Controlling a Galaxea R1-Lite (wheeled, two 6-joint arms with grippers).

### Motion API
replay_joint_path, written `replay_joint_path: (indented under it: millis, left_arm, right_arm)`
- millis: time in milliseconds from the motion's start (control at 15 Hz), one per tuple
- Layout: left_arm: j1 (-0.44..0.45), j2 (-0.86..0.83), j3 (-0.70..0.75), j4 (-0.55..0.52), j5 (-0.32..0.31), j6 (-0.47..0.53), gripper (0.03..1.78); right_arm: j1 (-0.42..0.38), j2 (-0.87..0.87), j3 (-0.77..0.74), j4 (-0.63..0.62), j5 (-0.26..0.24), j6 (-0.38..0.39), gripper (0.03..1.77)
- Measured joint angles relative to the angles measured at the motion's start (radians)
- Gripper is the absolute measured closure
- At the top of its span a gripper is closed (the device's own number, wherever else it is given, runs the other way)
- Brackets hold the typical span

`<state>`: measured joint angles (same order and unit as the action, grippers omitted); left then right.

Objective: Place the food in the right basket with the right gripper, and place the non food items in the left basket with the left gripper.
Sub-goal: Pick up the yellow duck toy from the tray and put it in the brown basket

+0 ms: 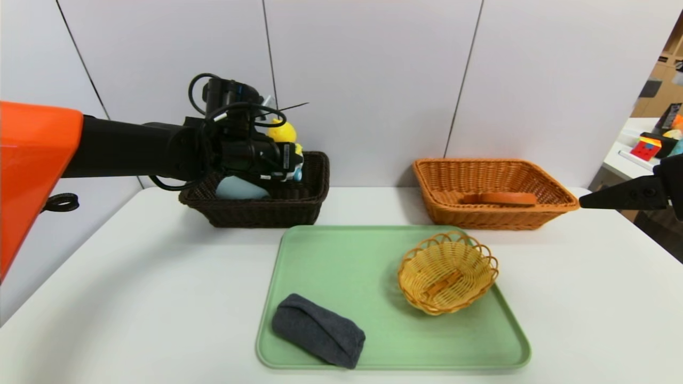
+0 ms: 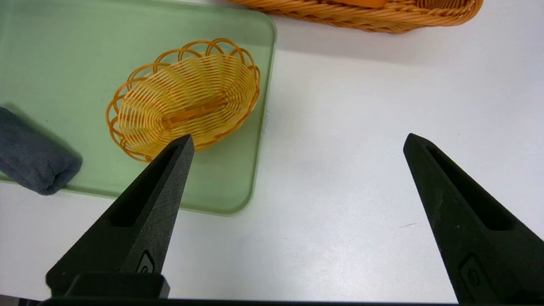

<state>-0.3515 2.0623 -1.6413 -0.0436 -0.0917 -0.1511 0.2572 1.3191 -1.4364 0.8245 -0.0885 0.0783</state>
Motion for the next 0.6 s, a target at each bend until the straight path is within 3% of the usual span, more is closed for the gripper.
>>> replay_joint_path:
  millis: [600]
  left_arm:
    - [0.021,0.091,-0.037,0.007,0.009,-0.001,1.06]
  right_arm:
    - [-0.001,-0.004,-0.004,-0.005,0.011,0.002,0.10]
